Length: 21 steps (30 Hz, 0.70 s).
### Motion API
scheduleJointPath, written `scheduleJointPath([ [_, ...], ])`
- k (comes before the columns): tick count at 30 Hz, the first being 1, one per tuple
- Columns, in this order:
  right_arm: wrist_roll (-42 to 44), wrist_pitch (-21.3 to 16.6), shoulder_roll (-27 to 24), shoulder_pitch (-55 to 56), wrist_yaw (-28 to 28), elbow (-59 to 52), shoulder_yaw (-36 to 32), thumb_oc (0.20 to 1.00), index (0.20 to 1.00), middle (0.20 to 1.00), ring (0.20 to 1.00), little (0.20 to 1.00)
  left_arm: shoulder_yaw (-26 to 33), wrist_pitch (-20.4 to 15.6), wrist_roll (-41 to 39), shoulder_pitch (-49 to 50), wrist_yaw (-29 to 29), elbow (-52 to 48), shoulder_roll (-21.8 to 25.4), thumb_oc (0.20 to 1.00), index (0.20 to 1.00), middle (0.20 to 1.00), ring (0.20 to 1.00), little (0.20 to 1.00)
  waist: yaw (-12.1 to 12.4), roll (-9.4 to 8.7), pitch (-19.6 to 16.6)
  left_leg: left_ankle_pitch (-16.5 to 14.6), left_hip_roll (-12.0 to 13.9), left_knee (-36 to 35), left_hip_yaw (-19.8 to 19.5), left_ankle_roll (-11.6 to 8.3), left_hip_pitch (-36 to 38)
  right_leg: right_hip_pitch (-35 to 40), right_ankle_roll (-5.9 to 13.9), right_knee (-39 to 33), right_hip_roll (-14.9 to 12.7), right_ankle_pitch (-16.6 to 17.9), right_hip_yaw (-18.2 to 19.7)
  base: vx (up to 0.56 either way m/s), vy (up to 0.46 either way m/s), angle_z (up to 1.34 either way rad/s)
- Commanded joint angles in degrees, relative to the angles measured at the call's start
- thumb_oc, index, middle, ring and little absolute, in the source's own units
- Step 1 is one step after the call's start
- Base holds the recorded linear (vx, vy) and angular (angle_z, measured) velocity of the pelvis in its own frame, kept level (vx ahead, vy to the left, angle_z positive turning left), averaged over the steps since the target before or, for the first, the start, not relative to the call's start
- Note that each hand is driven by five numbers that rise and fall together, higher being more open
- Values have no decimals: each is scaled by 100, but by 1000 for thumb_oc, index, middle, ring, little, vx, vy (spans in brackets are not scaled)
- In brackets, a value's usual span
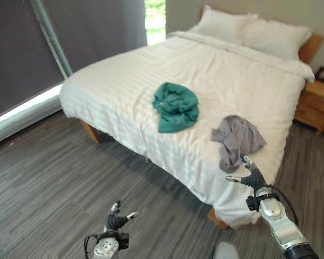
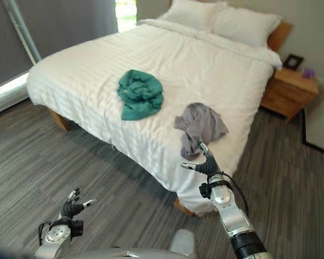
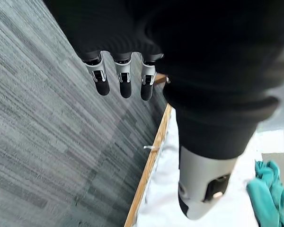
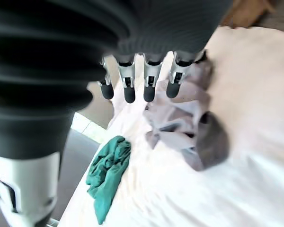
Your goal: Pick up bed clothes into laundry basket.
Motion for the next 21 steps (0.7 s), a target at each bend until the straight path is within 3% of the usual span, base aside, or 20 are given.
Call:
scheduleJointPath([
  [1, -740, -76, -399, -856, -590, -22, -147, 1000, 1000, 1000, 1000, 1000, -117, -243, 225, -562, 158, -566, 312, 1000, 1000, 1000, 1000, 1000, -93, -213, 273, -569, -283, 59, -64, -222, 324, 137, -86, -1643, 18, 726, -1011, 225, -42, 59],
  [2, -750, -71, -400, -870, -589, -22, -149, 1000, 1000, 1000, 1000, 1000, -111, -215, 230, -569, 165, -587, 306, 1000, 1000, 1000, 1000, 1000, -106, -186, 276, -586, -254, 59, -73, -229, 323, 159, -88, -1682, 46, 738, -1034, 314, 1, 35],
  [3, -1167, 190, -643, -1133, -770, 443, 1, 1000, 1000, 1000, 1000, 1000, -33, -174, 261, -1045, 100, -892, 433, 1000, 1000, 1000, 1000, 1000, -232, -172, 263, -781, -295, 59, -108, -300, 557, -188, -28, -2011, 68, 985, -1517, 341, -31, 28],
  [5, -1492, 365, -786, -1459, -943, 1059, 154, 1000, 1000, 1000, 1000, 1000, -77, -238, 236, -1315, 169, -956, 442, 1000, 1000, 1000, 1000, 1000, -232, -257, 222, -898, -349, 59, -94, -365, 746, -144, -50, -2239, -162, 1105, -2089, 356, -96, 46],
  [8, -1712, 534, -919, -1622, -978, 1309, 233, 1000, 1000, 1000, 1000, 1000, -77, -261, 242, -1389, 263, -990, 375, 1000, 1000, 1000, 1000, 1000, -317, -296, 174, -1112, -340, 253, -129, -441, 907, 119, -225, -2369, -70, 1033, -2002, 245, -96, 15],
  [9, -1931, 646, -986, -1780, -1160, 1585, 346, 1000, 1000, 1000, 1000, 1000, -87, -295, 168, -1489, 405, -931, 172, 1000, 1000, 1000, 1000, 1000, -373, -198, 124, -830, -135, 1375, -111, -798, 712, 524, -438, -2576, 4, 1081, -2043, 472, -182, -4],
  [10, -1942, 686, -1010, -1818, -1135, 1668, 400, 1000, 1000, 1000, 1000, 1000, -88, -317, 106, -1471, 372, -920, 125, 1000, 1000, 1000, 1000, 1000, -326, -150, 139, -607, 5, 1856, -96, -925, 584, 669, -492, -2623, 52, 1000, -2033, 450, -188, -10],
  [12, -1862, 675, -1096, -1961, -1172, 1878, 507, 1000, 1000, 1000, 1000, 1000, -161, -397, 2, -1493, 356, -919, 92, 1000, 1000, 1000, 1000, 1000, -220, -190, 218, 86, 51, 3009, -231, -1247, 7, 983, -686, -2710, 90, 836, -1918, 218, -125, -41],
  [13, -1839, 664, -1132, -1990, -1180, 1979, 538, 1000, 1000, 1000, 1000, 1000, -208, -404, 40, -1556, 403, -908, 101, 1000, 1000, 1000, 1000, 1000, -147, -283, 299, 293, 67, 3452, -236, -1329, -304, 1101, -728, -2710, 41, 748, -1869, 218, -113, -64],
  [15, -1790, 650, -1158, -2028, -1184, 2082, 561, 1000, 1000, 1000, 1000, 1000, -214, -409, 23, -1612, 420, -881, 114, 1000, 1000, 1000, 1000, 1000, -73, -347, 378, 231, 164, 3680, -138, -1266, -603, 1205, -726, -2710, 1, 694, -1809, 216, -26, -40],
  [17, -1628, 663, -1123, -2255, -1130, 2573, 789, 1000, 1000, 1000, 1000, 1000, -203, -393, -118, -1723, 501, -654, 124, 1000, 1000, 1000, 1000, 1000, 106, -267, 491, -65, 523, 2701, 15, -999, -903, 1373, -530, -2710, -11, 546, -1608, 296, 195, -23],
  [18, -1606, 668, -1084, -2359, -1100, 2723, 866, 1000, 1000, 1000, 1000, 1000, -208, -394, -135, -1722, 495, -623, 139, 1000, 1000, 1000, 1000, 1000, 137, -179, 483, 22, 617, 1951, 49, -952, -931, 1348, -430, -2710, -23, 549, -1547, 224, 332, -43],
  [19, -1568, 641, -1115, -2459, -1085, 2861, 959, 1000, 1000, 1000, 1000, 1000, -176, -439, -141, -1676, 536, -590, 149, 1000, 1000, 1000, 1000, 1000, 191, -19, 459, 363, 769, 993, 155, -1005, -850, 1382, -298, -2710, -10, 451, -1445, 210, 308, -49],
  [20, -1563, 615, -1059, -2429, -1004, 2869, 979, 1000, 1000, 1000, 1000, 1000, -164, -438, -140, -1634, 499, -583, 135, 1000, 1000, 1000, 1000, 1000, 251, 71, 472, 599, 821, 617, 166, -1037, -803, 1481, -288, -2710, -34, 387, -1365, 167, 191, -66],
  [21, -1563, 615, -1059, -2428, -1004, 2869, 979, 1000, 1000, 1000, 1000, 1000, -164, -438, -140, -1633, 499, -583, 135, 1000, 1000, 1000, 1000, 1000, 259, 70, 480, 611, 817, 593, 179, -1039, -777, 1489, -288, -2710, -34, 386, -1357, 199, 139, -87],
])
